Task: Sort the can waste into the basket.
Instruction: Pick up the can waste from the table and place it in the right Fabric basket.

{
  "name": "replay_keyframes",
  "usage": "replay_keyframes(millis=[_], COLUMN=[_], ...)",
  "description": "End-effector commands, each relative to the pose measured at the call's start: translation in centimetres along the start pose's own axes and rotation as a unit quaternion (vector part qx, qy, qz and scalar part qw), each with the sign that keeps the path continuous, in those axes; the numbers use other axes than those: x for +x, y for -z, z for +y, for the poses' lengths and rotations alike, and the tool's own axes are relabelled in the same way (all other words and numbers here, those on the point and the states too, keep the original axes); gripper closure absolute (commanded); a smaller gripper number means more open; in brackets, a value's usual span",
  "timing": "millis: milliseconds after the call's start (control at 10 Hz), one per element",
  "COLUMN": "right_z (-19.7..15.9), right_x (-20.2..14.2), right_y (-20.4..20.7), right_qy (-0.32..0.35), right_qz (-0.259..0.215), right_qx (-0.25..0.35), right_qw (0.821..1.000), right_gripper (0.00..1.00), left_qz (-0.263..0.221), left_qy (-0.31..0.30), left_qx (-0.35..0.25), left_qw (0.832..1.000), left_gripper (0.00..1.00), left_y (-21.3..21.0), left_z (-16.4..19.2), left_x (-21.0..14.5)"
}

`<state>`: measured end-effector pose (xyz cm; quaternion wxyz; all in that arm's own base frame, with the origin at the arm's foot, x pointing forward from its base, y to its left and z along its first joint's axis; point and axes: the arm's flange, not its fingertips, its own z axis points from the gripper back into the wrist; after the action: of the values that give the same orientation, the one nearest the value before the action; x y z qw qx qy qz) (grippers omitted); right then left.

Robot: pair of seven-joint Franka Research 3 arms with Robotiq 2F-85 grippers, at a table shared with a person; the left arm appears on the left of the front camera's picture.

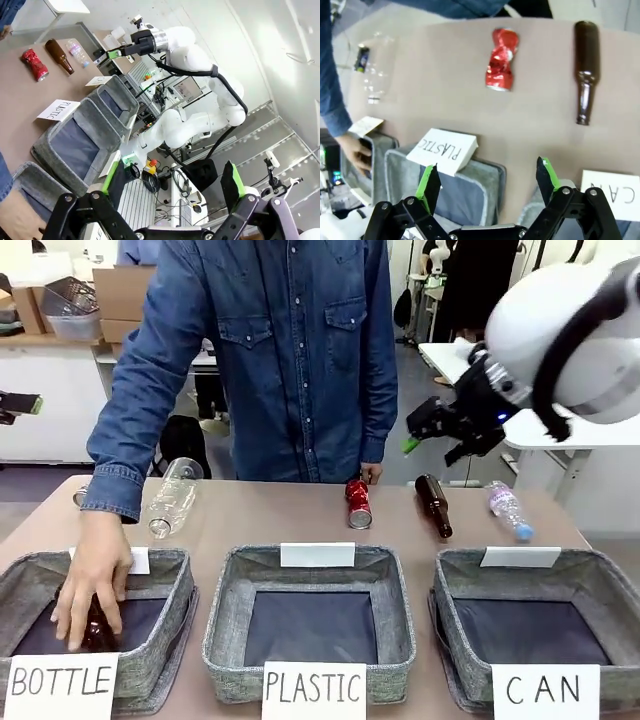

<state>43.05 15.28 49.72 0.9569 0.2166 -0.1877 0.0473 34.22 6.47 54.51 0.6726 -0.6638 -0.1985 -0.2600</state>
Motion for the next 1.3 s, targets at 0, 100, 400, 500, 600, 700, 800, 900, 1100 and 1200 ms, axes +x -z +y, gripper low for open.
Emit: replay_keyframes(millis=[0, 100, 400, 500, 600, 700, 800, 900, 1100, 1200], right_z=[2.1, 3.0, 4.2, 4.4, 2.4, 2.4, 2.6, 3.2, 4.1, 4.1], right_x=[2.9, 3.9, 4.6, 3.8, 2.6, 2.6, 2.9, 4.4, 7.7, 8.8], right_y=[4.0, 7.7, 15.4, 14.9, 14.7, 14.7, 16.2, 17.7, 21.9, 23.5], right_qy=[-0.016, -0.025, -0.034, -0.032, -0.043, -0.043, -0.042, -0.029, -0.021, -0.02], right_qz=[0.017, 0.045, 0.086, 0.101, 0.081, 0.081, 0.093, 0.083, 0.076, 0.073], right_qx=[-0.044, -0.092, -0.171, -0.145, -0.137, -0.137, -0.146, -0.158, -0.184, -0.194], right_qw=[0.999, 0.994, 0.981, 0.984, 0.986, 0.986, 0.984, 0.983, 0.98, 0.978], right_gripper=[0.0, 0.0, 0.0, 0.0, 0.0, 0.0, 0.0, 0.0, 0.0, 0.0], left_qz=[-0.005, -0.005, -0.005, -0.005, -0.005, -0.005, -0.005, -0.005, -0.005, -0.005], left_qy=[0.012, 0.012, 0.012, 0.012, 0.012, 0.012, 0.012, 0.012, 0.012, 0.012], left_qx=[-0.01, -0.01, -0.01, -0.01, -0.01, -0.01, -0.01, -0.01, -0.01, -0.01], left_qw=[1.0, 1.0, 1.0, 1.0, 1.0, 1.0, 1.0, 1.0, 1.0, 1.0], left_gripper=[0.0, 0.0, 0.0, 0.0, 0.0, 0.0, 0.0, 0.0, 0.0, 0.0], left_y=[0.0, 0.0, 0.0, 0.0, 0.0, 0.0, 0.0, 0.0, 0.0, 0.0], left_z=[-0.3, -0.3, -0.3, -0.3, -0.3, -0.3, -0.3, -0.3, -0.3, -0.3], left_x=[0.3, 0.3, 0.3, 0.3, 0.3, 0.3, 0.3, 0.3, 0.3, 0.3])
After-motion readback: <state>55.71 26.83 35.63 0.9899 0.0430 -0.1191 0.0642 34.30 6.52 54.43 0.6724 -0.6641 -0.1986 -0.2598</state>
